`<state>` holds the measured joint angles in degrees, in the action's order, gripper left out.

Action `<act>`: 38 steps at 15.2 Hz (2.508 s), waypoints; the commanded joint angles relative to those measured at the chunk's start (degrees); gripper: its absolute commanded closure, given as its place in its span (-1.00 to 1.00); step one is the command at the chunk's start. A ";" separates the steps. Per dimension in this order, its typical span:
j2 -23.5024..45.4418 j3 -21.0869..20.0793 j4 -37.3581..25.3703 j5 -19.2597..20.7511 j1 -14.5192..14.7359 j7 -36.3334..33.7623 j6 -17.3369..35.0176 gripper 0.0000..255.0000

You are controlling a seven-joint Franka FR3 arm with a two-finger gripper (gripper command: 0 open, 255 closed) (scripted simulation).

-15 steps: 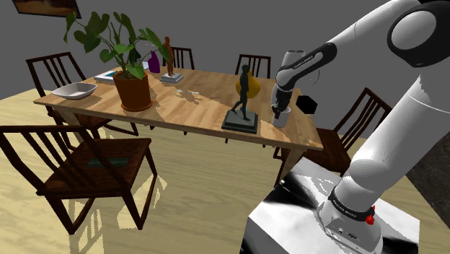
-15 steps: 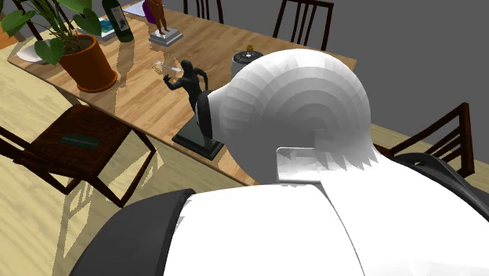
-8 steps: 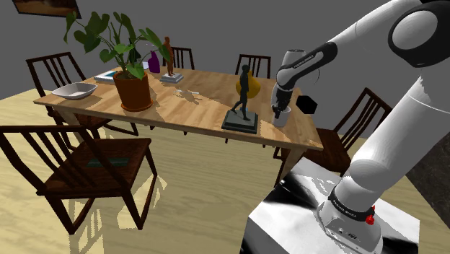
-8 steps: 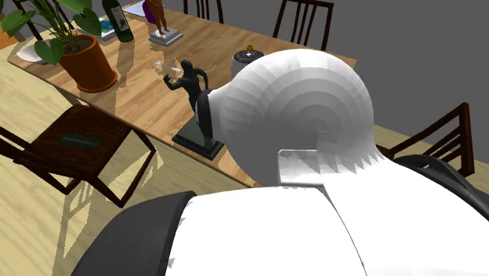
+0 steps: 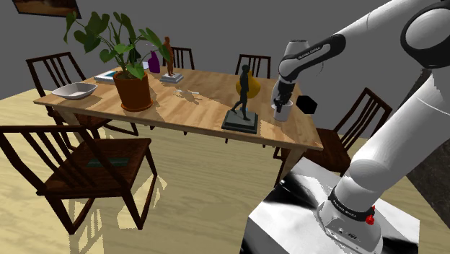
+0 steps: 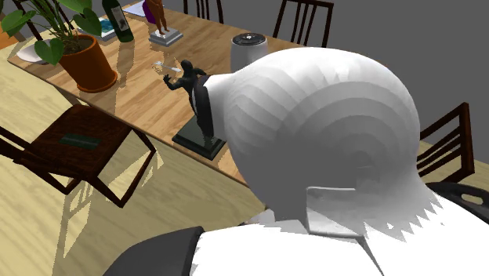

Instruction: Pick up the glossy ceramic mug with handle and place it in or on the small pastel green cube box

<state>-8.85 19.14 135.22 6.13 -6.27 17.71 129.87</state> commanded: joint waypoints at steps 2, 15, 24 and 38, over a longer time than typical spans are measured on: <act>-1.17 -0.20 -1.46 0.24 0.01 -0.17 -2.61 1.00; -4.98 -1.04 -8.14 0.76 0.08 -0.51 -13.00 1.00; -6.22 -1.52 -13.54 0.73 0.21 -0.45 -19.60 1.00; 14.29 10.17 -37.38 -8.09 -7.39 21.80 -23.73 1.00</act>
<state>3.65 28.53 99.95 -0.90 -12.75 37.53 106.66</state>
